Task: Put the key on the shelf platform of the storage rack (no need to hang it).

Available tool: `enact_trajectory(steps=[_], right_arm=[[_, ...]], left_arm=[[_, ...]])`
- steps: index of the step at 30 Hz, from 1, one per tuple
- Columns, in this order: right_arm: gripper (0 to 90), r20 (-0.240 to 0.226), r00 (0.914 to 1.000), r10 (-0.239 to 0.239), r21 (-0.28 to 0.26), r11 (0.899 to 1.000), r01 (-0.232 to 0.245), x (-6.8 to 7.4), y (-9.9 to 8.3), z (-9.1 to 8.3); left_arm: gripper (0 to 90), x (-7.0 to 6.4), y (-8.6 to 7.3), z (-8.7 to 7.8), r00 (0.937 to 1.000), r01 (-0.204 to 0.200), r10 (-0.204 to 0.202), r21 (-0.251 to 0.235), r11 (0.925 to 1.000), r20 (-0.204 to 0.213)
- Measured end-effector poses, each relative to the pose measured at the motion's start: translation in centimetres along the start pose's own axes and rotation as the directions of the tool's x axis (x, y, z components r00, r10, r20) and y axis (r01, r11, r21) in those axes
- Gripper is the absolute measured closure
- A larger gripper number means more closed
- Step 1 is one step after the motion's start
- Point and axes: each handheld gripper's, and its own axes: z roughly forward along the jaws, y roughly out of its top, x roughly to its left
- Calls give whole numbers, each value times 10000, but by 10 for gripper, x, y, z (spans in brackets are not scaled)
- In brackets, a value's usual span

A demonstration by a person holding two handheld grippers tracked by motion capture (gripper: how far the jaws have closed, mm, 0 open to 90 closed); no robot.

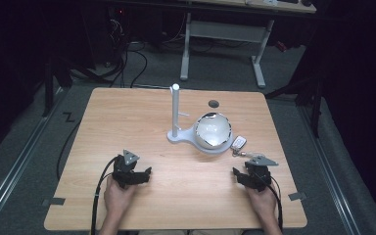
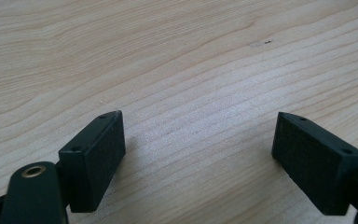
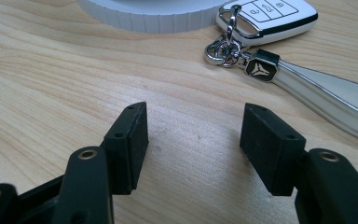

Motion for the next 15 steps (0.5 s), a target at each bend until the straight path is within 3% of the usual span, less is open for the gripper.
enact_trajectory(steps=[15], right_arm=[[417,-4,10000,9,-5,10000,-9,0,0,0]], left_arm=[[177,0,0,0,10000,13,-13,-5,10000,-5]])
